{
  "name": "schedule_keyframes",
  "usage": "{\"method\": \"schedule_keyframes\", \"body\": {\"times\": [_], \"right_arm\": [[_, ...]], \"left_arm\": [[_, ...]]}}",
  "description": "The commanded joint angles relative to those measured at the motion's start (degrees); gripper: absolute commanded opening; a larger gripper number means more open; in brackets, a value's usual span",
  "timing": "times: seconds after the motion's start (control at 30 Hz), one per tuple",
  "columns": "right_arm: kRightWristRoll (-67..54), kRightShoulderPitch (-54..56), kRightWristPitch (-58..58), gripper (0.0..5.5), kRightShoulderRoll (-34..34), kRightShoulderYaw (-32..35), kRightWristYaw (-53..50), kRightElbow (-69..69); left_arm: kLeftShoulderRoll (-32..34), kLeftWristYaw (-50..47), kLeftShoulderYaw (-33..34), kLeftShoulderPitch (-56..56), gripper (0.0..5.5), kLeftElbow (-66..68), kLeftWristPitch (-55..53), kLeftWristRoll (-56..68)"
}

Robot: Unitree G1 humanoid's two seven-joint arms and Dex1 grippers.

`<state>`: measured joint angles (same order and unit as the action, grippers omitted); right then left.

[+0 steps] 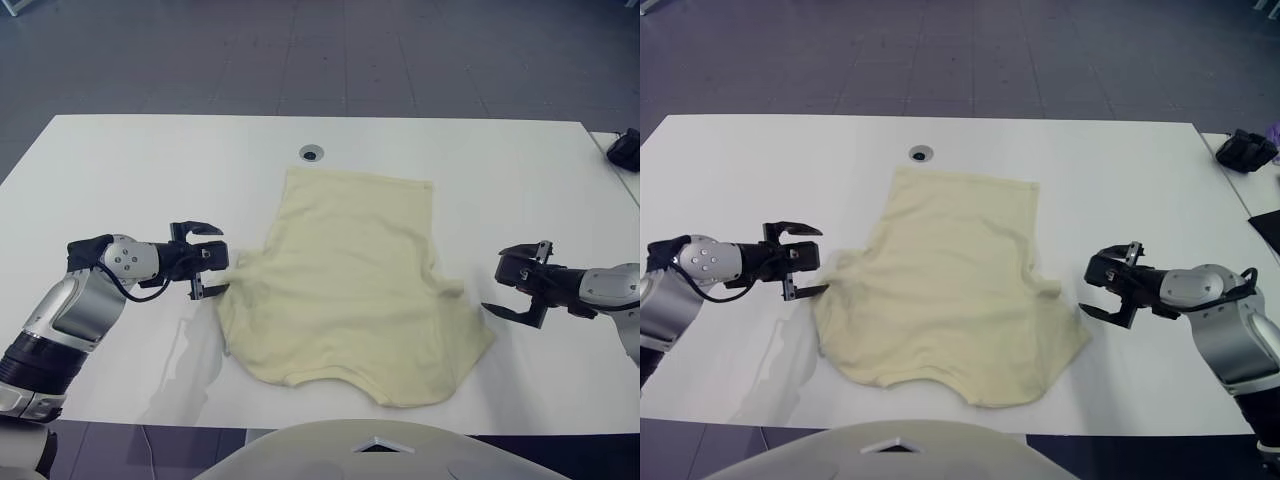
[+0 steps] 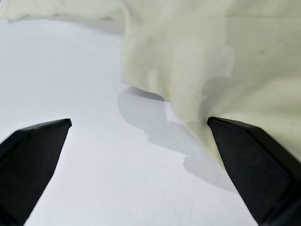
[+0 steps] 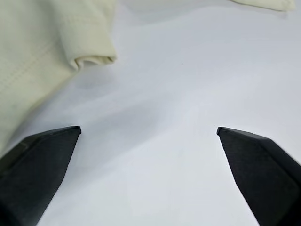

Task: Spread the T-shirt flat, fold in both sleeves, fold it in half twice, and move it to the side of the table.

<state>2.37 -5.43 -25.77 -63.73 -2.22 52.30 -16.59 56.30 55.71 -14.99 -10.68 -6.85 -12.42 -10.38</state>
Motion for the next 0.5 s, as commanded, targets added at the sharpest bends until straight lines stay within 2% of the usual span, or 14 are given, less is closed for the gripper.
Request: {"method": "schedule_keyframes", "body": {"times": [0.03, 0.2, 0.3, 0.5], "right_arm": [[-3.2, 0.9, -2.2, 5.39, -0.4, 3.5, 2.2, -2.4], [-4.5, 1.7, -4.8, 5.39, 2.2, 7.0, -1.2, -3.7], [-6.1, -0.4, -8.2, 5.39, 6.5, 9.6, -4.9, -7.1], [-10.0, -1.7, -17.5, 5.39, 16.9, 13.5, -13.4, -14.7]], "left_arm": [[-0.9, 2.1, 0.9, 2.0, 5.4, -0.5, -2.6, 2.6], [-1.4, 2.3, 12.7, 2.1, 5.4, -3.4, -12.7, 13.2], [-3.2, 2.0, 20.5, 3.4, 5.4, -5.2, -24.9, 22.1], [-6.8, 1.8, 26.5, 8.0, 5.4, -8.1, -49.1, 37.2]]}}
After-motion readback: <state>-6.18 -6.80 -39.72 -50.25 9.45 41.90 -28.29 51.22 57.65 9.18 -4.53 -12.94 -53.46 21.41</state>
